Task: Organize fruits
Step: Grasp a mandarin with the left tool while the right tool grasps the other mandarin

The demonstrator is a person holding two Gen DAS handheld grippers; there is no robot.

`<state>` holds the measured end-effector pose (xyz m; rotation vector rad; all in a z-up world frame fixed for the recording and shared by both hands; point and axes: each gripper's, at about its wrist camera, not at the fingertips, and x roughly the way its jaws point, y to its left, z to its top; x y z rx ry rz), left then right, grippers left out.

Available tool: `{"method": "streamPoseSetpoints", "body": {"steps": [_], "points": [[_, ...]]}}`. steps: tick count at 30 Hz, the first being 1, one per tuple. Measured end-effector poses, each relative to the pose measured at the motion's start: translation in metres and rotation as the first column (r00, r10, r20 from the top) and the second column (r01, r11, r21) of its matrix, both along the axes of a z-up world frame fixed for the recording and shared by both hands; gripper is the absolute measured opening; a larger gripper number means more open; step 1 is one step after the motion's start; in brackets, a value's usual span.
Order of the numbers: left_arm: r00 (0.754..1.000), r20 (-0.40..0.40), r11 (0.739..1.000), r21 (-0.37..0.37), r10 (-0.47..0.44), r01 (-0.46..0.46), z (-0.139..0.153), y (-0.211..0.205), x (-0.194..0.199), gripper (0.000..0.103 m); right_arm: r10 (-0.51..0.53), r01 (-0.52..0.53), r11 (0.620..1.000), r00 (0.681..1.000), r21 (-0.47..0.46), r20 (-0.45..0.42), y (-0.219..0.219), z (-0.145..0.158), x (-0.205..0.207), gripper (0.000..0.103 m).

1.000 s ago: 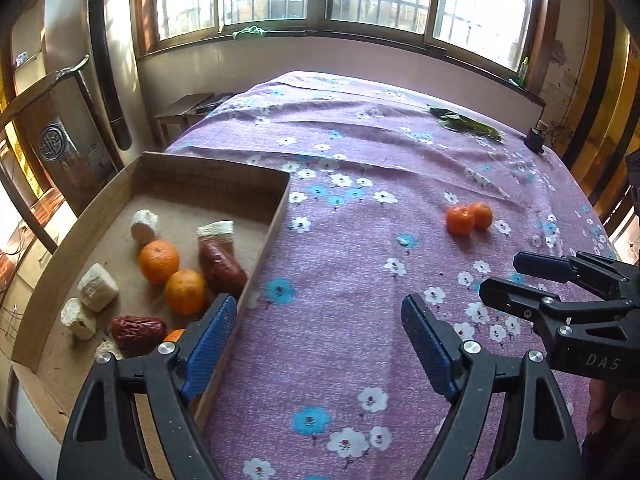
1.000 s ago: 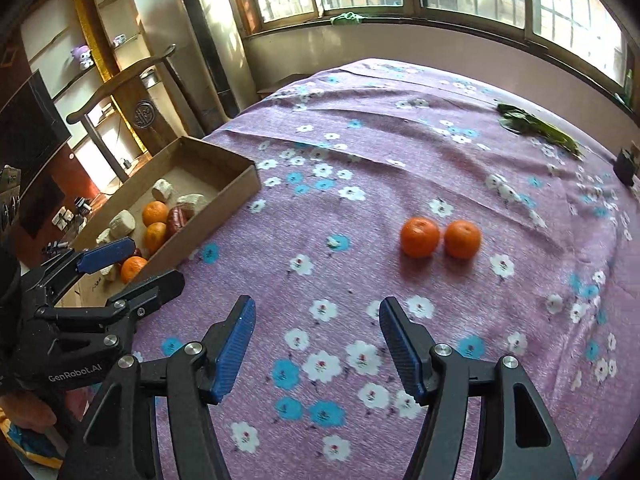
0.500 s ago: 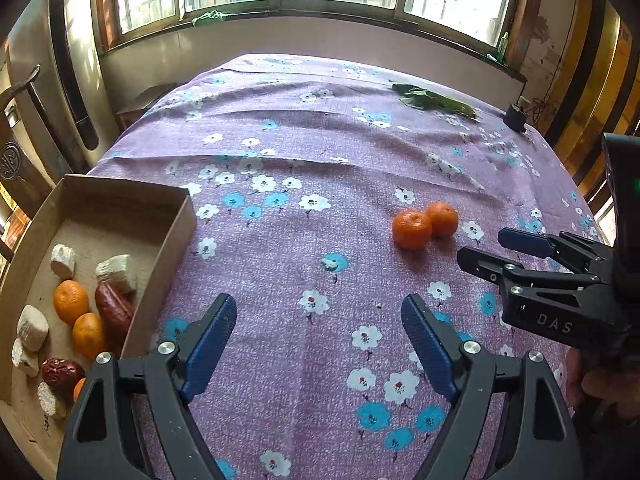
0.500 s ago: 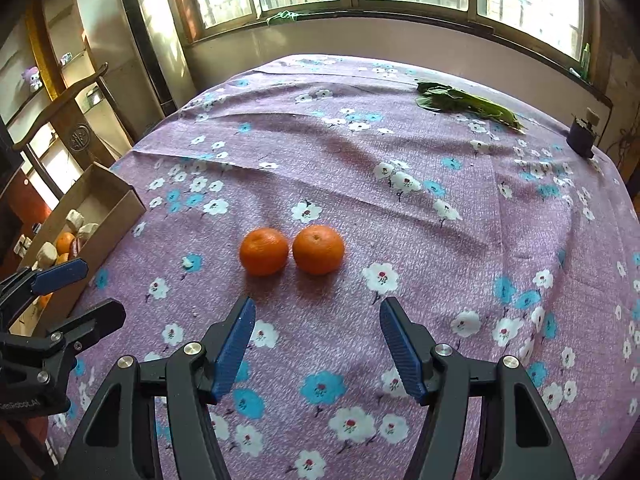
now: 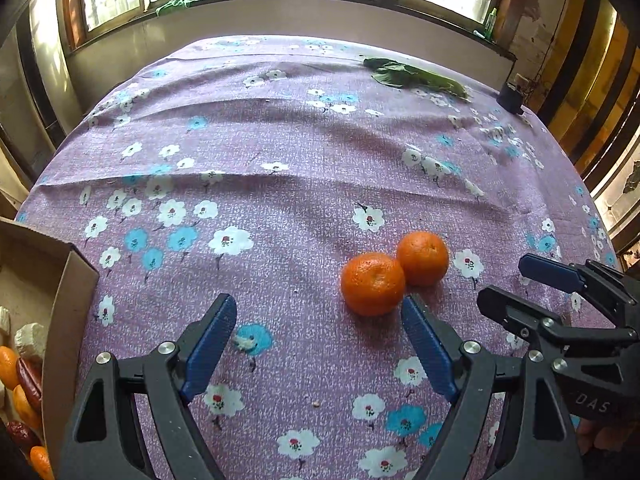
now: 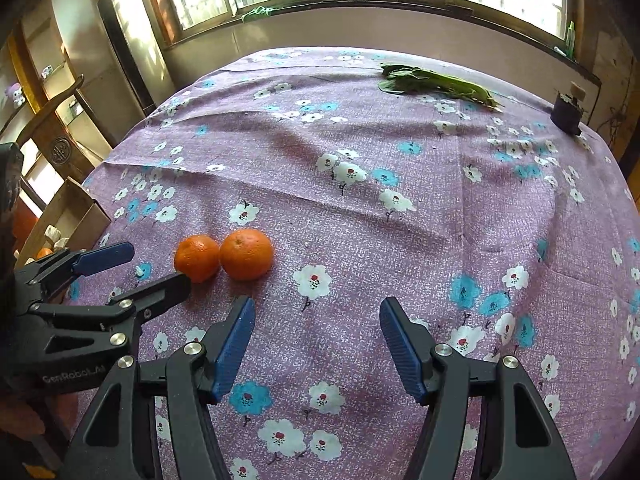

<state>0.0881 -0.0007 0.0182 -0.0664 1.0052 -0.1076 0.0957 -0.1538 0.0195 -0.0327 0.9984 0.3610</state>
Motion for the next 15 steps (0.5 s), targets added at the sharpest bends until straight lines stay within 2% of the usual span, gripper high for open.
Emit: {"method": "streamPoseSetpoints", "body": {"steps": [3, 5, 8, 10, 11, 13, 15], "points": [[1.000, 0.002, 0.999, -0.028, -0.019, 0.019, -0.004, -0.002, 0.006, 0.084, -0.006, 0.006, 1.000, 1.000, 0.000, 0.002, -0.003, 0.001, 0.001, 0.069], [0.999, 0.018, 0.999, -0.017, -0.036, 0.036, -0.005, -0.005, 0.007, 0.080, -0.010, 0.010, 1.000, 1.000, 0.005, 0.002, -0.004, 0.001, 0.001, 0.069], [0.997, 0.042, 0.998, 0.025, -0.066, 0.065, -0.006, -0.012, 0.006, 0.067, -0.008, 0.008, 1.000, 1.000, -0.004, -0.007, -0.003, -0.001, 0.002, 0.069], [0.996, 0.048, 0.997, 0.000, -0.080, 0.080, -0.005, -0.011, 0.005, 0.047, -0.004, 0.004, 1.000, 1.000, -0.010, -0.010, -0.001, -0.003, 0.003, 0.069], [0.996, 0.048, 0.997, -0.008, -0.077, 0.078, -0.003, -0.010, 0.005, 0.031, -0.003, 0.003, 1.000, 1.000, -0.009, -0.010, 0.000, -0.003, 0.003, 0.069], [0.997, 0.032, 0.996, -0.041, -0.075, 0.077, -0.002, -0.004, 0.006, 0.031, 0.000, 0.000, 1.000, 1.000, 0.007, 0.002, 0.003, 0.000, 0.003, 0.069], [0.998, 0.028, 0.998, -0.038, -0.057, 0.058, -0.001, 0.001, 0.003, 0.031, 0.016, -0.017, 1.000, 1.000, 0.013, 0.013, 0.009, 0.003, 0.004, 0.069]]}}
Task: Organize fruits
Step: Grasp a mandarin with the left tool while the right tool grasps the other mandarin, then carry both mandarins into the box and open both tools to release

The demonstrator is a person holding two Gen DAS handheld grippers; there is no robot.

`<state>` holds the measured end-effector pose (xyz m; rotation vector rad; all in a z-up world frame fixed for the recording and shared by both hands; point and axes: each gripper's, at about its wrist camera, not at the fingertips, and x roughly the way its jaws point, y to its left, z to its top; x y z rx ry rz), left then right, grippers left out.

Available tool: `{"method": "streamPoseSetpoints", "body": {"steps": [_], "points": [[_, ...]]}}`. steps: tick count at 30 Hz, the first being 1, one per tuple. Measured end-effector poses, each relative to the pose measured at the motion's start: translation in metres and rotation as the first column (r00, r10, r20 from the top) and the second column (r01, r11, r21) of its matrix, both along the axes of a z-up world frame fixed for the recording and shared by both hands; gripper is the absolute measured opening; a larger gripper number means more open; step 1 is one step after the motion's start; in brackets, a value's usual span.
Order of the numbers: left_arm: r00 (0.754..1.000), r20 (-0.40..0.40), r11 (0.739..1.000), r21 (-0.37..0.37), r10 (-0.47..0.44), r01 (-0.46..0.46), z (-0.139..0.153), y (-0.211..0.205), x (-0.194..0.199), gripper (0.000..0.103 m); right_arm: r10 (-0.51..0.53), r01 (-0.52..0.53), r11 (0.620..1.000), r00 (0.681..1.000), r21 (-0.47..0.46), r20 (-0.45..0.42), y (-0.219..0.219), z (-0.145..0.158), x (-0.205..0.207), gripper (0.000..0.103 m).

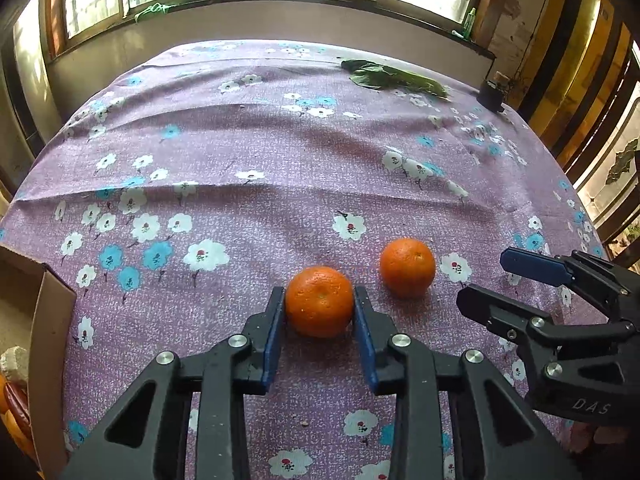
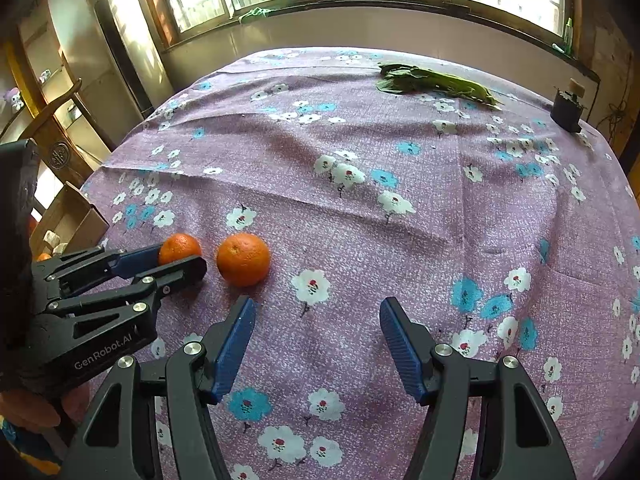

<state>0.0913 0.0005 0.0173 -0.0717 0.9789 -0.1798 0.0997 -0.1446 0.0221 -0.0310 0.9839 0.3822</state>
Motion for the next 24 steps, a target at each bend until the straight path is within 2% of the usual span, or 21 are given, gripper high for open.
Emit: {"method": "streamPoseSetpoints", "body": {"steps": [8, 9, 10, 11, 13, 15, 19, 24], "points": [[0.997, 0.041, 0.996, 0.049, 0.066, -0.068, 0.018, 0.024, -0.031, 0.031, 0.083, -0.082, 0.996, 0.996, -0.030, 0.020, 0.042, -0.005, 0.016, 0.068], [0.996, 0.048, 0.996, 0.058, 0.070, -0.072, 0.020, 0.026, -0.035, 0.031, 0.096, -0.096, 0.995, 0.995, -0.036, 0.014, 0.047, -0.008, 0.018, 0.065], [0.996, 0.053, 0.995, 0.064, 0.074, -0.078, 0.021, 0.028, -0.038, 0.031, 0.115, -0.114, 0.993, 0.993, -0.041, 0.001, 0.052, -0.012, 0.020, 0.051], [0.995, 0.057, 0.994, 0.069, 0.079, -0.083, 0.023, 0.030, -0.041, 0.031, 0.122, -0.120, 0.991, 0.992, -0.066, 0.025, 0.056, -0.012, 0.018, 0.045], [0.993, 0.067, 0.992, 0.074, 0.092, -0.097, 0.024, 0.035, -0.047, 0.031, 0.129, -0.127, 0.988, 0.991, -0.091, 0.024, 0.060, -0.011, 0.017, 0.037], [0.991, 0.075, 0.990, 0.080, 0.109, -0.115, 0.025, 0.039, -0.052, 0.031, 0.125, -0.124, 0.989, 0.992, -0.086, 0.006, 0.058, -0.008, 0.012, 0.037], [0.990, 0.081, 0.989, 0.077, 0.116, -0.123, 0.026, 0.044, -0.062, 0.031, 0.117, -0.114, 0.989, 0.993, -0.090, 0.033, 0.053, 0.003, -0.007, 0.037], [0.986, 0.099, 0.986, 0.078, 0.136, -0.144, 0.029, 0.053, -0.078, 0.031, 0.099, -0.097, 0.995, 0.994, -0.039, 0.049, 0.049, 0.014, -0.031, 0.037]]}}
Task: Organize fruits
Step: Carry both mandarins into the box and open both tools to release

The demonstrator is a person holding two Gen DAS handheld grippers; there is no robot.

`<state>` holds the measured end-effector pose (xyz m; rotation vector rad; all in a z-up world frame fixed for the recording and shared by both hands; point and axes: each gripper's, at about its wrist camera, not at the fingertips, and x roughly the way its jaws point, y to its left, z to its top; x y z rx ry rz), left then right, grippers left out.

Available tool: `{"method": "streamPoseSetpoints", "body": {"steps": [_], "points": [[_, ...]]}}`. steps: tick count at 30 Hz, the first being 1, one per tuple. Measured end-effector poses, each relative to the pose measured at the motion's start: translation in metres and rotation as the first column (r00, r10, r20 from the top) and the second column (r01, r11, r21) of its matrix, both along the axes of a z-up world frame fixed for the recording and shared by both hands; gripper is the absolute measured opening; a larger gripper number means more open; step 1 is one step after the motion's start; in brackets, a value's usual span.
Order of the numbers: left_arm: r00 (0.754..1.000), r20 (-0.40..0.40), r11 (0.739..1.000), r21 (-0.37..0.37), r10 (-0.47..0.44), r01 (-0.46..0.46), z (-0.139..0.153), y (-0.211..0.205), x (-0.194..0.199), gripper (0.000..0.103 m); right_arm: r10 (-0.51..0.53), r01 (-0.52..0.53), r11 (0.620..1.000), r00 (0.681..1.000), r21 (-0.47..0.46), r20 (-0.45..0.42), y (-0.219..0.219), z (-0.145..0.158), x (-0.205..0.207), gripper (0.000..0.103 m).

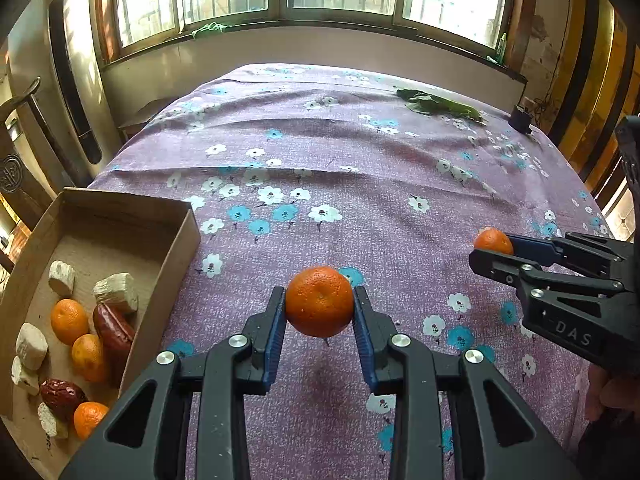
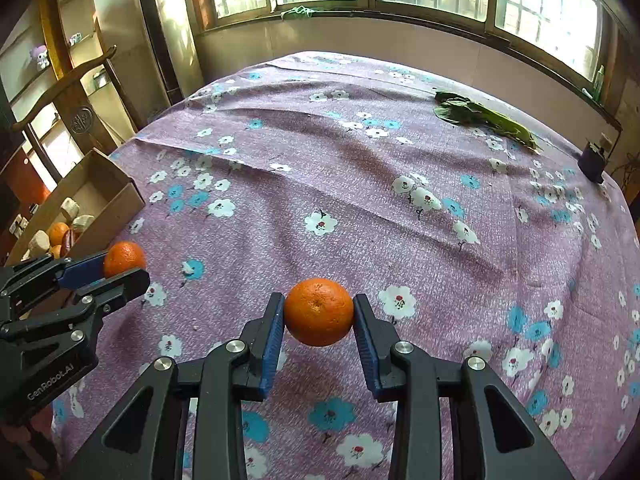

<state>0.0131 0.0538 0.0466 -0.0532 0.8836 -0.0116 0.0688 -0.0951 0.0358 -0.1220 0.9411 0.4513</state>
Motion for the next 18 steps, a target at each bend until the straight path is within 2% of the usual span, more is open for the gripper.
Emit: {"method": "streamPoseSetpoints", "body": {"steps": [11, 18], "points": [[0.997, 0.057, 0.998, 0.024, 0.060, -0.061, 0.015, 0.034, -0.044, 0.031, 0.061, -0.062, 0.996, 0.998, 0.066, 0.012, 0.038, 0.010, -0.043, 0.037], [0.992, 0.075, 0.995, 0.026, 0.097, -0.099, 0.019, 0.057, -0.067, 0.031, 0.124, -0.126, 0.990, 0.992, 0.060, 0.027, 0.073, 0.015, -0.064, 0.037]]}}
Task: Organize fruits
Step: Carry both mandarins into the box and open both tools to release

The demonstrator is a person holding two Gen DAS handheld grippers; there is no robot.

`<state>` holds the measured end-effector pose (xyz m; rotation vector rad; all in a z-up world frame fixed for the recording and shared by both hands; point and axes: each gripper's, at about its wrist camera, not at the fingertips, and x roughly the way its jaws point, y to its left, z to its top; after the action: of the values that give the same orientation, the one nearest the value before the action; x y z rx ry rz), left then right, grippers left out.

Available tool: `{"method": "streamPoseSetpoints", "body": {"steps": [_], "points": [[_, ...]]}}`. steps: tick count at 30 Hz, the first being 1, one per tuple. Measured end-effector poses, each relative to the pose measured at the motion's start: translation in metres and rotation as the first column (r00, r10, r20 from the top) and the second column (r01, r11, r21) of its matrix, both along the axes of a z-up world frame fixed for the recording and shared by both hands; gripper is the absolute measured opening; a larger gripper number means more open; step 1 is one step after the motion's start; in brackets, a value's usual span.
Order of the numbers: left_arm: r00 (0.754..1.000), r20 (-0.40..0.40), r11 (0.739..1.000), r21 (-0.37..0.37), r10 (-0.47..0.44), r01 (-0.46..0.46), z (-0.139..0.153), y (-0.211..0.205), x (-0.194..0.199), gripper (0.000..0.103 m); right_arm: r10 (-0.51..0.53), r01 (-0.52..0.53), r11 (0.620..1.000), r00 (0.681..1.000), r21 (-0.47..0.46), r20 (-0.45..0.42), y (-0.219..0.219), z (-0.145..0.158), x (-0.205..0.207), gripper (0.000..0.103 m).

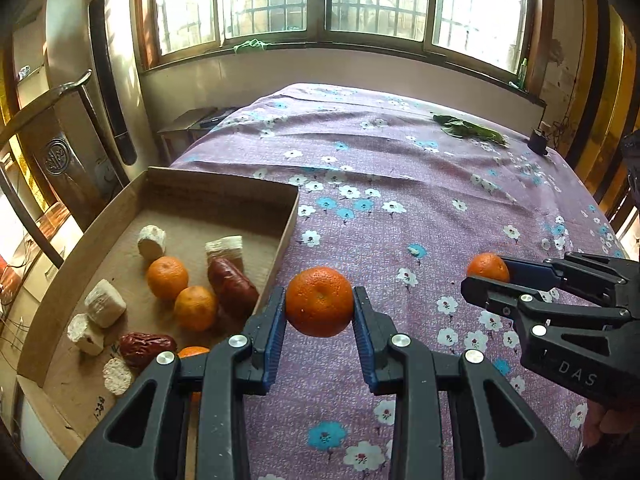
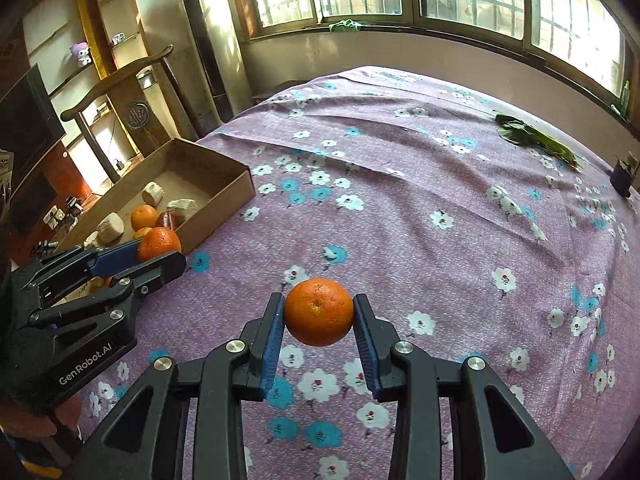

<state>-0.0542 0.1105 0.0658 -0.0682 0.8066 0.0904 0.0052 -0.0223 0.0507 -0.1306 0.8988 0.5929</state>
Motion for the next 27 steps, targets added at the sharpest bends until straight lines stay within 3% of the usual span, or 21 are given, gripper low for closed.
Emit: {"method": "streamPoseSetpoints", "body": {"steps": [27], "points": [[0.978, 0.000, 0.978, 0.011, 0.208, -0.208, 0.002, 0.112, -0.043, 0.031, 0.222, -0.221, 0.975, 0.975, -0.039, 0.031, 0.121, 0.015, -0.010, 0.038]]}}
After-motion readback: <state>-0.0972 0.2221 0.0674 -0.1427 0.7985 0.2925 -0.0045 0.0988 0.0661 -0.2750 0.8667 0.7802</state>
